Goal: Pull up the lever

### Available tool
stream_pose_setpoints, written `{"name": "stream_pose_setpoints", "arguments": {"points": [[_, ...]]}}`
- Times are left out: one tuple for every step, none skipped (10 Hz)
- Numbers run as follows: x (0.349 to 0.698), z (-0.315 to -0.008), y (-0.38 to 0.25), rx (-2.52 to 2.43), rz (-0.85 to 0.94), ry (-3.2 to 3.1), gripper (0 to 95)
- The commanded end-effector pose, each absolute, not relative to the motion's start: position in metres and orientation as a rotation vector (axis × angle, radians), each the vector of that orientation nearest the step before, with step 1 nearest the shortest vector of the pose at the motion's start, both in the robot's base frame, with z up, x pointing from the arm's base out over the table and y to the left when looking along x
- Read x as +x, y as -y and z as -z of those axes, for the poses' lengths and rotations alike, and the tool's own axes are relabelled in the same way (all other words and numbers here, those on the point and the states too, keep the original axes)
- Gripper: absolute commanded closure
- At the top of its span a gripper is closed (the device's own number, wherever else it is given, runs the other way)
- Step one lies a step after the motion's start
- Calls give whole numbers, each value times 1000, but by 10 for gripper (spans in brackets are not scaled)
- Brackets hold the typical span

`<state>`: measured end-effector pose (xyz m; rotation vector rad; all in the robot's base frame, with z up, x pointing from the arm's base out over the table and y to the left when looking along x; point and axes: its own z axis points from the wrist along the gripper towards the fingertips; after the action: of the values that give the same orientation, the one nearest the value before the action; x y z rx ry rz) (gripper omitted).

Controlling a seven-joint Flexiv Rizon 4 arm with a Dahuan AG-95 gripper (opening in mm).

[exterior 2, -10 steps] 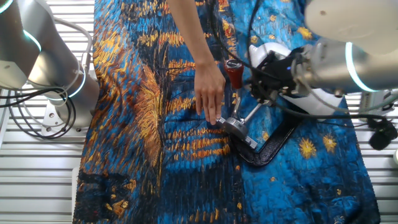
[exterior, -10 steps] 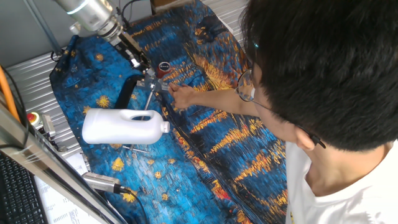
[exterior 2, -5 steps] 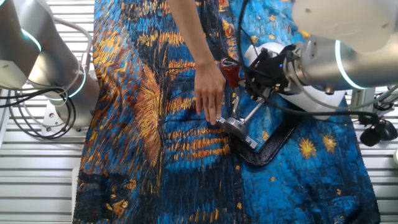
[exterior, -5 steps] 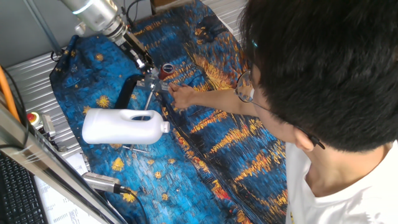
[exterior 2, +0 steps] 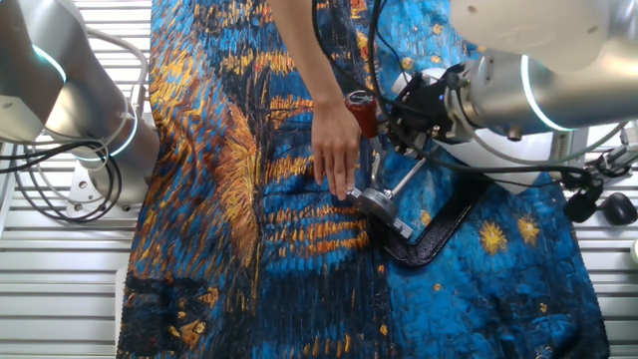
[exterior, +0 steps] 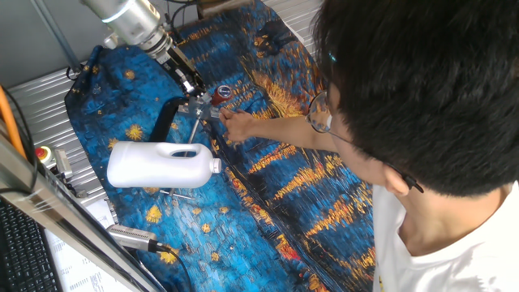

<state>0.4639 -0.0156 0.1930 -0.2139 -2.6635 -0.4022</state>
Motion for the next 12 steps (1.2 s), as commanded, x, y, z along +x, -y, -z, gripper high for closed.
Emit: {"name": "stream_pose_setpoints", "arguments": {"points": [[463, -192, 16, -200, 412, 2652, 950], [458, -190, 14, -189, 418, 2650, 950], [455, -188, 14, -186, 421, 2650, 950], [454, -188, 13, -188, 425, 2648, 950], [453, -187, 11, -188, 428, 2646, 950], [452, -186, 10, -186, 429, 2647, 950], [452, -185, 8, -188, 428, 2648, 950], [452, -185, 6, -189, 427, 2647, 950], [452, -184, 6, -188, 426, 2648, 950], [452, -184, 6, -188, 425, 2647, 950], [452, -184, 6, -184, 415, 2656, 950], [452, -184, 6, -160, 389, 2670, 950]]}}
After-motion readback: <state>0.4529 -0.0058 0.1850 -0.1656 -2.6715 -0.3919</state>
